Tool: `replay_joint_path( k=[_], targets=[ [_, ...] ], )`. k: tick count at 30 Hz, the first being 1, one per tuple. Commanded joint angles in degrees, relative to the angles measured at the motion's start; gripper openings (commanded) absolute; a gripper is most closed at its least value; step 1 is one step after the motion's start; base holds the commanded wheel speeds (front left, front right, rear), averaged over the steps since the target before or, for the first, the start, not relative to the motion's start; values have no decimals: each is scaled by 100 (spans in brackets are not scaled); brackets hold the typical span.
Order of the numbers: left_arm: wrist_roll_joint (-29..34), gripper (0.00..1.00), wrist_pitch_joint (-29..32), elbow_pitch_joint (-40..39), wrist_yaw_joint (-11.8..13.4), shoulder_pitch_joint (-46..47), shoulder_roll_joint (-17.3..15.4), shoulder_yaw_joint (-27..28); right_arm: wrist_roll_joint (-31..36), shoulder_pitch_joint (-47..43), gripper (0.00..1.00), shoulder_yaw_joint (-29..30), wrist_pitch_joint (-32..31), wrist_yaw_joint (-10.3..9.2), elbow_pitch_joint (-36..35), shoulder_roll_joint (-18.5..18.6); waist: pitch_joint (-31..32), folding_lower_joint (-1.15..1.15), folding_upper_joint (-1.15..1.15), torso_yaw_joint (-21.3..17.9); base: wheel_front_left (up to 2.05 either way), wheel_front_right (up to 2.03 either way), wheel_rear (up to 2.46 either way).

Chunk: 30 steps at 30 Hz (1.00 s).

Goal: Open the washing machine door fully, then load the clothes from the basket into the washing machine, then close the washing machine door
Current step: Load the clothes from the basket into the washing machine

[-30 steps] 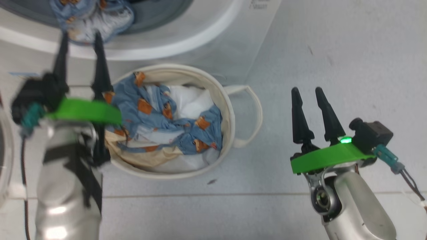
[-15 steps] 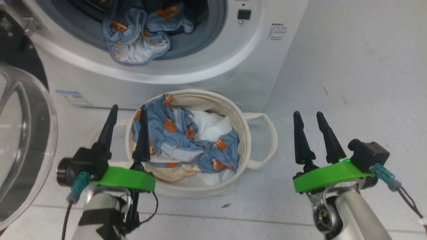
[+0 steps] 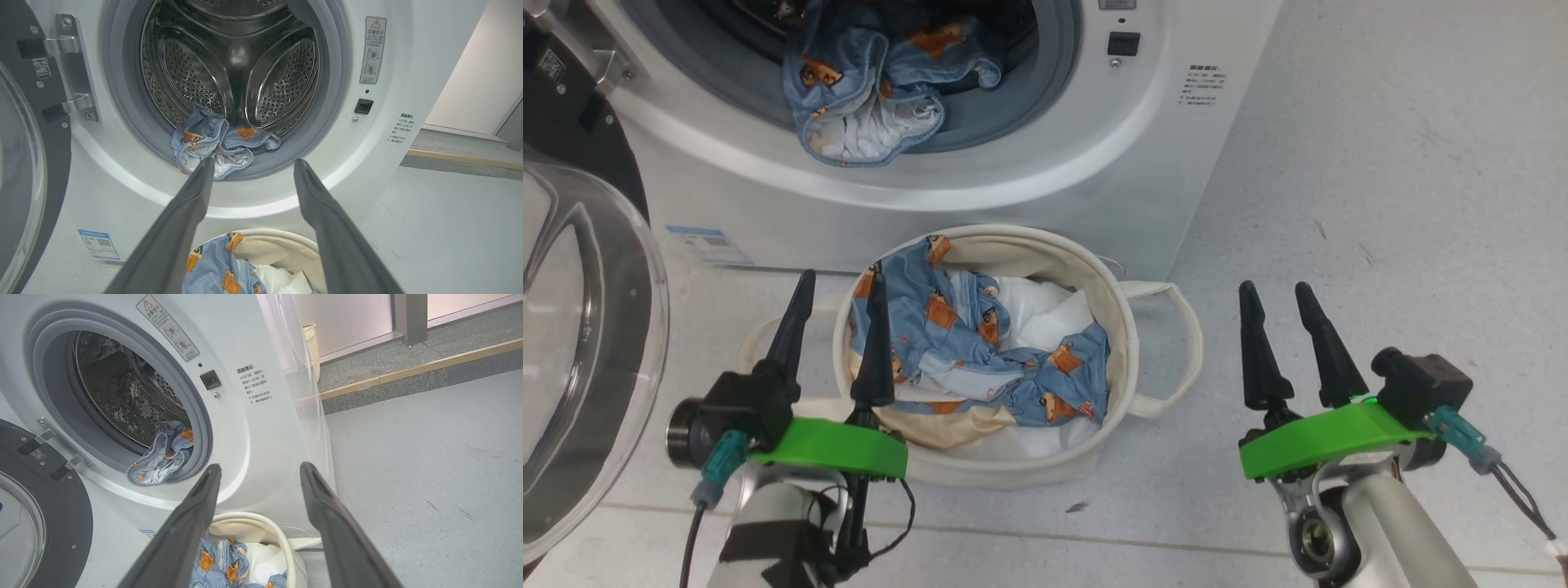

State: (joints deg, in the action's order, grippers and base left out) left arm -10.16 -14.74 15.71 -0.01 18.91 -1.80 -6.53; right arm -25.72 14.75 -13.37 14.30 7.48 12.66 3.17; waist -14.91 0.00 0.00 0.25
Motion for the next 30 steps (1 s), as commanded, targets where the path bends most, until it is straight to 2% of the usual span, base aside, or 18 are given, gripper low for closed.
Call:
replay_joint_path(
  k=[1,10,15,22,30],
  targets=[
    [-57,100,-26,-174,17,86,-109,152,14,8,100,-124,70,1,-146,-29,-15,0,0,-7,0,0,0],
    [-4,100,-26,-90,51,220,-108,155,12,57,100,-142,70,1,-158,-29,-134,0,0,-90,0,0,0],
    [-56,100,-26,409,77,561,-108,58,63,121,100,-136,70,1,-197,-29,-383,0,0,-89,0,0,0],
    [170,100,-26,1260,22,1569,-135,87,167,327,100,-121,70,1,-305,-29,-983,0,0,-113,0,0,0],
    [332,100,-26,2520,-16,3356,-409,170,318,624,100,-137,70,1,-460,-29,-1698,0,0,-258,0,0,0]
  ],
)
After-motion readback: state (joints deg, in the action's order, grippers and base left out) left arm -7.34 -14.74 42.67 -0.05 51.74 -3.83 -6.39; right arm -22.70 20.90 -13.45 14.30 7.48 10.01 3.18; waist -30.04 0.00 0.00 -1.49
